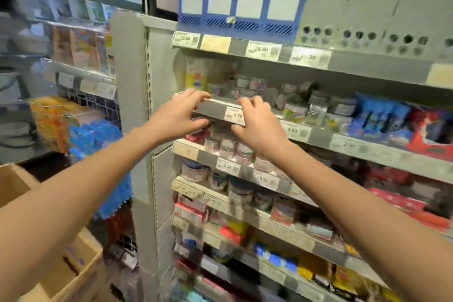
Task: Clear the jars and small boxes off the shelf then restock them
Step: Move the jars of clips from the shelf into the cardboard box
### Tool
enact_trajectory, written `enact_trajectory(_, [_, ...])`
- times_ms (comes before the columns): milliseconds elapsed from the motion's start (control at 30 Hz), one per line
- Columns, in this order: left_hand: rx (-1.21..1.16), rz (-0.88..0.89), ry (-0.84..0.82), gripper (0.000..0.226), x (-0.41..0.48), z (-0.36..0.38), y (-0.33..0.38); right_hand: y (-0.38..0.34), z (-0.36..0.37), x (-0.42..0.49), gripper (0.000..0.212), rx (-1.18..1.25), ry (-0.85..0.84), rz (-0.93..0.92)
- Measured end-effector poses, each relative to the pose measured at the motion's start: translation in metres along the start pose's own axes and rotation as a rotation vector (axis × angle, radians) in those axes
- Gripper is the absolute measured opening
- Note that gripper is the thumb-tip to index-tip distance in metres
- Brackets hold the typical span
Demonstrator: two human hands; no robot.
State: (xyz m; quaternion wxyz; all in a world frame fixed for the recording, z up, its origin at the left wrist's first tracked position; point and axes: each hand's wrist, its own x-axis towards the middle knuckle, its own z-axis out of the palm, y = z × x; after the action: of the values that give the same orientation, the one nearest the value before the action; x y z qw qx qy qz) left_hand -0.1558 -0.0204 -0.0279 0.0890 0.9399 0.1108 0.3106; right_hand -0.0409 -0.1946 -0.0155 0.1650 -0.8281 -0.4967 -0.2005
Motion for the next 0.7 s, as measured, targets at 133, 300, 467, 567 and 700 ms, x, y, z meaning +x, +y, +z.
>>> enact_trajectory(133, [-0.044, 0.05, -0.002, 0.054, 0.04, 0.023, 0.024, 0.034, -0.011, -0.006, 0.046, -0.104, 0.041, 0.112])
enact_trajectory(300, [-0.1, 0.176, -0.046, 0.055, 0.082, 0.056, 0.049, 0.074, -0.014, -0.008, 0.045, -0.223, 0.096, 0.215])
enact_trajectory(467, [-0.119, 0.299, -0.094, 0.056, 0.13, 0.083, 0.078, 0.114, -0.016, -0.004, 0.047, -0.362, 0.155, 0.288])
enact_trajectory(567, [-0.067, 0.359, -0.115, 0.056, 0.147, 0.097, 0.093, 0.132, -0.018, 0.002, 0.05, -0.439, 0.177, 0.298])
enact_trajectory(700, [-0.025, 0.339, -0.199, 0.058, 0.164, 0.114, 0.101, 0.148, -0.018, 0.006, 0.047, -0.498, 0.096, 0.292])
